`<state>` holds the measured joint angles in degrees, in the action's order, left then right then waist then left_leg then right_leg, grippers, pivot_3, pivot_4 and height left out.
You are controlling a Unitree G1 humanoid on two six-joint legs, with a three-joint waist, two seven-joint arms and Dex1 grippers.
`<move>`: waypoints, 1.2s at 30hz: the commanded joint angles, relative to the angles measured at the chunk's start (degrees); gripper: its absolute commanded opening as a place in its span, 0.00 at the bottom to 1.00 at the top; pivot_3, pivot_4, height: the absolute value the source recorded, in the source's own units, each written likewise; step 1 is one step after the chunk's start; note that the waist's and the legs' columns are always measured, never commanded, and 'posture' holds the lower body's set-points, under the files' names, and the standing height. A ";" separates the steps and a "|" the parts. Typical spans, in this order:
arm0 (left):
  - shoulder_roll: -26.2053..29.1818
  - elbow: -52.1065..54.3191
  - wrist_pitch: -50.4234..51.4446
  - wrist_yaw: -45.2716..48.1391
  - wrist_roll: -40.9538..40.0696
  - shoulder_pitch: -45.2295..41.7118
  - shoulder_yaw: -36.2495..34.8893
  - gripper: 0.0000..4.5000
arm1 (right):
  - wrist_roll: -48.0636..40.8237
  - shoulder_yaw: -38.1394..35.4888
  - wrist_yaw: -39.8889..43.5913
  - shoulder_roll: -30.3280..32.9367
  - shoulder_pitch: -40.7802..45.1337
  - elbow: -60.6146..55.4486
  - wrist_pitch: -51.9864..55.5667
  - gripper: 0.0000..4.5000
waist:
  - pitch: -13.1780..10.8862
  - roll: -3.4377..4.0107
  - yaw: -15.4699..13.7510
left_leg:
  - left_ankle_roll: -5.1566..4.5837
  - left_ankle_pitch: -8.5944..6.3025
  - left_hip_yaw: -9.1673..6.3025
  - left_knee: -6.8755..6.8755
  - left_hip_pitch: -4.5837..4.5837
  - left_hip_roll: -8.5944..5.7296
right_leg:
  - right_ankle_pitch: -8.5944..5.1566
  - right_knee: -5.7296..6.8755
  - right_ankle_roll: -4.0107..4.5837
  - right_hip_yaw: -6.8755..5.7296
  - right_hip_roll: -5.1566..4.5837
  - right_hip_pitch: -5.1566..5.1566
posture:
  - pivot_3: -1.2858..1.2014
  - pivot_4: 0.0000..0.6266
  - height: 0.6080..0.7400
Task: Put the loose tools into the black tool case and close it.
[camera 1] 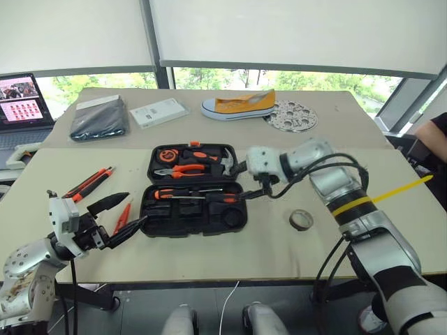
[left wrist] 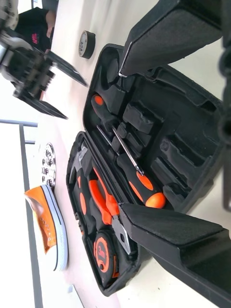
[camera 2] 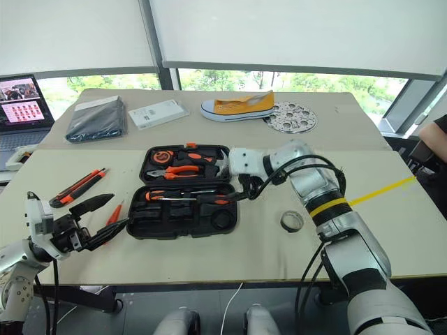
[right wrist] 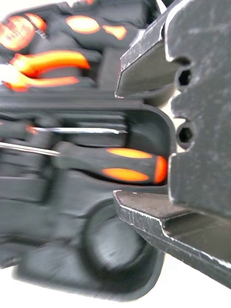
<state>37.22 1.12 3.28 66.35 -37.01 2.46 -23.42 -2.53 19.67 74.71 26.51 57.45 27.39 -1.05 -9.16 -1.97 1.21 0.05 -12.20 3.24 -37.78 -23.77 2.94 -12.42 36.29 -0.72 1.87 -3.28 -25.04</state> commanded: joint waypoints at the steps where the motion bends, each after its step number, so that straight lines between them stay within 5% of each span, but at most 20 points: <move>1: -0.25 -1.49 -2.44 0.50 0.97 -1.16 -0.14 1.00 | -3.74 -4.37 -5.87 -6.00 -1.36 0.90 3.25 0.50 | 0.00 0.00 0.42 | 0.00 0.00 0.00 0.00 0.02 0.03 | 0.01 0.06 0.04 0.00 0.05 -0.01 | 0.52 0.24 1.00; 8: 0.38 -3.76 -3.31 1.82 2.63 -0.38 0.22 1.00 | 1.69 -1.14 -10.61 -10.83 -5.76 7.26 -2.19 0.01 | 0.00 0.00 0.02 | 0.04 0.02 0.01 -0.02 0.04 -0.07 | -0.05 0.37 0.08 0.01 -0.04 -0.06 | 0.52 0.24 1.00; 18: 0.16 -3.83 -3.56 1.33 4.58 1.20 0.25 1.00 | 9.09 2.48 -14.58 -11.80 -3.51 17.94 -5.49 0.01 | 0.01 -0.01 0.31 | 0.09 0.06 0.01 -0.02 0.42 -0.03 | -0.08 0.48 0.12 0.03 0.00 0.15 | 0.52 0.24 1.00; 29: -0.33 -2.71 -3.06 -0.55 4.82 3.12 -0.32 1.00 | 3.21 -0.26 -9.18 -15.07 -4.71 9.91 5.82 0.01 | 0.05 -0.04 1.24 | 0.17 0.10 -0.01 0.01 1.04 0.06 | -0.48 0.60 0.23 0.02 -0.01 0.66 | 0.52 0.24 1.00; 36: -0.88 -2.33 -3.35 -0.83 3.93 3.11 -0.71 1.00 | -2.35 -4.76 -8.58 -15.71 -4.19 4.88 8.06 0.01 | 0.03 -0.04 1.20 | 0.17 0.10 -0.01 0.03 0.26 0.02 | -0.16 0.64 0.23 0.03 -0.02 -0.07 | 0.52 0.24 1.00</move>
<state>36.26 -3.10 1.14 65.72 -31.74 5.56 -22.73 -3.64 16.29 67.19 11.19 51.72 33.70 6.44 -9.13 -2.01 2.41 0.23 -12.10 3.23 -37.75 -23.52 2.96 -12.58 36.94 -0.49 1.90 -3.30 -25.11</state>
